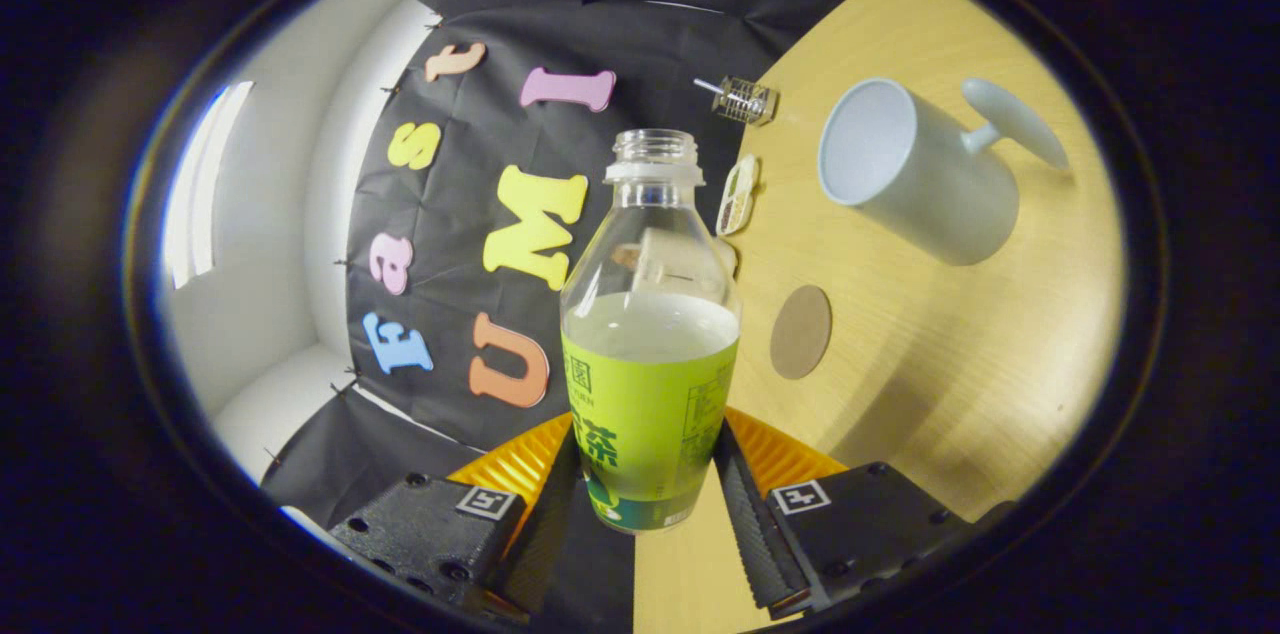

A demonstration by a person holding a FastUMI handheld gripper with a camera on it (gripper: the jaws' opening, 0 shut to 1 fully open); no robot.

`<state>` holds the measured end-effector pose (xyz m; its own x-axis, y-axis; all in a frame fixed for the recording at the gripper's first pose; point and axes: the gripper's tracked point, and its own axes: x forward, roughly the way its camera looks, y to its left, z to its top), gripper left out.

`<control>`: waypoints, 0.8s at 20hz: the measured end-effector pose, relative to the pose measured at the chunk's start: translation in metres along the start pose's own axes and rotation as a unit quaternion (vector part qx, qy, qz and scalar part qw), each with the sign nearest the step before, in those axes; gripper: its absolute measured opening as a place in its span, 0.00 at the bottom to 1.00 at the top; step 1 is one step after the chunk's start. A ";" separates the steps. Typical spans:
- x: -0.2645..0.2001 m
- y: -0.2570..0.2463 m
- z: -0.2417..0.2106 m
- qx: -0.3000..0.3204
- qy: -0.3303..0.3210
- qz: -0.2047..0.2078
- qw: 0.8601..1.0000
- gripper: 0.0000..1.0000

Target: Take the bottle from table, then pour the juice into the cup, finally place the bottle on the coaster

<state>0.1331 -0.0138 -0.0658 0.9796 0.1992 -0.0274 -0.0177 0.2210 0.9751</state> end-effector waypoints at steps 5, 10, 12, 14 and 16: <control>0.003 0.017 0.008 0.053 -0.013 0.024 0.998 0.78; 0.005 0.027 0.015 0.107 -0.022 0.041 0.993 0.77; 0.007 0.030 0.020 0.118 -0.025 0.045 0.992 0.78; 0.008 0.035 0.028 0.144 -0.034 0.062 0.987 0.78; 0.010 0.033 0.032 0.156 -0.040 0.064 0.985 0.77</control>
<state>0.1487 -0.0354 -0.0264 0.9861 0.1281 0.1061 -0.0925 -0.1081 0.9898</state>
